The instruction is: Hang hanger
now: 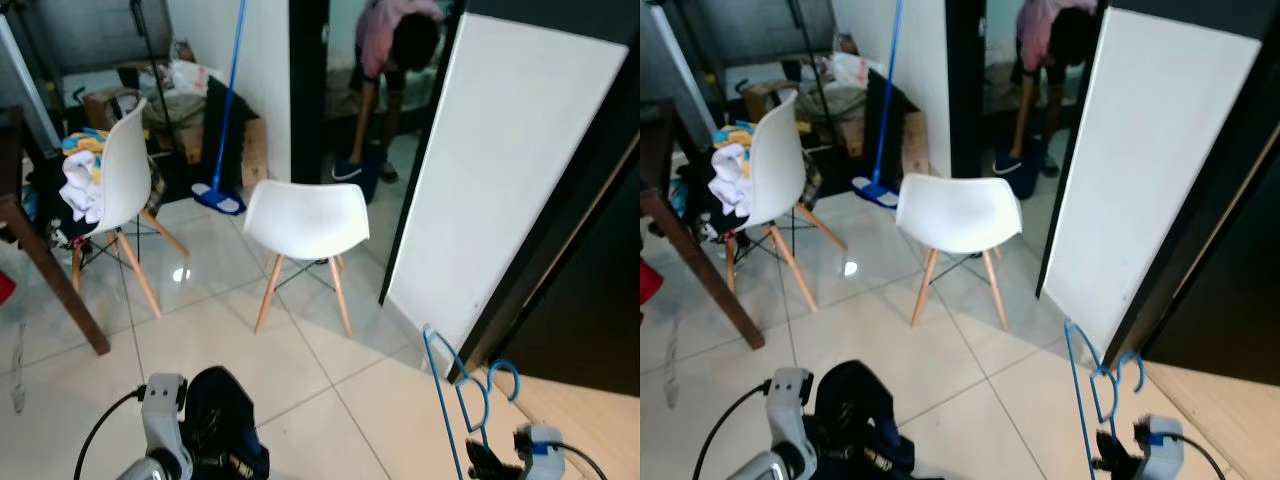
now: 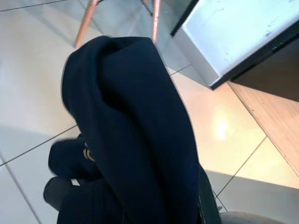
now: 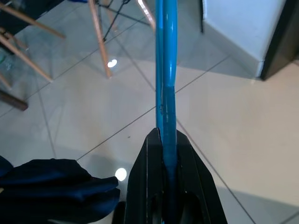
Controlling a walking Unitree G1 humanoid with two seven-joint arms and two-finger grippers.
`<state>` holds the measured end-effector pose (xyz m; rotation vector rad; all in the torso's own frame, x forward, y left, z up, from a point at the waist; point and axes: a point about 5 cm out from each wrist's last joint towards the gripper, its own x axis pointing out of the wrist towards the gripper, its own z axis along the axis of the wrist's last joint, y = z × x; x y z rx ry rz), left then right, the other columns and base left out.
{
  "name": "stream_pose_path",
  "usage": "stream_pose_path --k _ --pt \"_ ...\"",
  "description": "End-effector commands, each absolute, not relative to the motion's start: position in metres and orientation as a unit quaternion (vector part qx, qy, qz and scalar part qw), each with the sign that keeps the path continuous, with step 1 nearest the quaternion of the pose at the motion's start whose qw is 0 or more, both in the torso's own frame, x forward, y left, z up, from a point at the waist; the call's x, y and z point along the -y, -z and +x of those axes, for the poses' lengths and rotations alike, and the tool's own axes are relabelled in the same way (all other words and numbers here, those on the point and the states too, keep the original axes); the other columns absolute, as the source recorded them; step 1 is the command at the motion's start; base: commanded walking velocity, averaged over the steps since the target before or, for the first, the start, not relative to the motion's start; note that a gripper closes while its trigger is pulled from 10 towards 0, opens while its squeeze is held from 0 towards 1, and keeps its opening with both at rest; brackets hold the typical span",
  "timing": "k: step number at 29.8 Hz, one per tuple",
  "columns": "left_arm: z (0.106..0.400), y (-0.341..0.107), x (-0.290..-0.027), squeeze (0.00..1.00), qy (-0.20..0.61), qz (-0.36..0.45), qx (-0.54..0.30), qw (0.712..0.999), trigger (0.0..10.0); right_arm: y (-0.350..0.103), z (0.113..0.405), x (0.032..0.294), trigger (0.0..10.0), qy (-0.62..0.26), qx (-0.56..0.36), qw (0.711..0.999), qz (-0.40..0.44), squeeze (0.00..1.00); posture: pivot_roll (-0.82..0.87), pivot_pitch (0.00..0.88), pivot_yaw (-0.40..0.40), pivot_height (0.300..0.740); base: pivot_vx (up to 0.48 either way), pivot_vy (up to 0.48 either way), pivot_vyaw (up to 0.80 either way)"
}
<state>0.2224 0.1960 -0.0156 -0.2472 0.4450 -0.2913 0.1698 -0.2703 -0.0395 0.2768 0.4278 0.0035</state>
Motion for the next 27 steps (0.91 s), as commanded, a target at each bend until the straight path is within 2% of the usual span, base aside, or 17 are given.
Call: stream_pose_path --k 1,10,27 --pt "0.2223 0.0146 -0.1974 0.00 0.146 -0.115 -0.218 0.958 10.0 0.0423 0.1651 0.2703 10.0 0.002 -0.217 0.966 0.143 0.00 0.01 0.055 -0.032 0.740 0.000 0.000 0.69" --pt "0.2229 0.0136 -0.1979 0.00 0.145 -0.108 -0.214 0.960 10.0 0.0422 0.1650 0.2703 10.0 0.001 -0.216 0.966 0.143 0.00 0.01 0.057 -0.031 0.740 0.000 0.000 0.69" --pt "0.2240 0.0108 -0.1983 0.00 0.140 -0.101 -0.202 0.964 10.0 0.0417 0.1664 0.2693 10.0 -0.003 -0.215 0.966 0.142 0.00 0.00 0.061 -0.030 0.740 0.346 0.000 0.69"
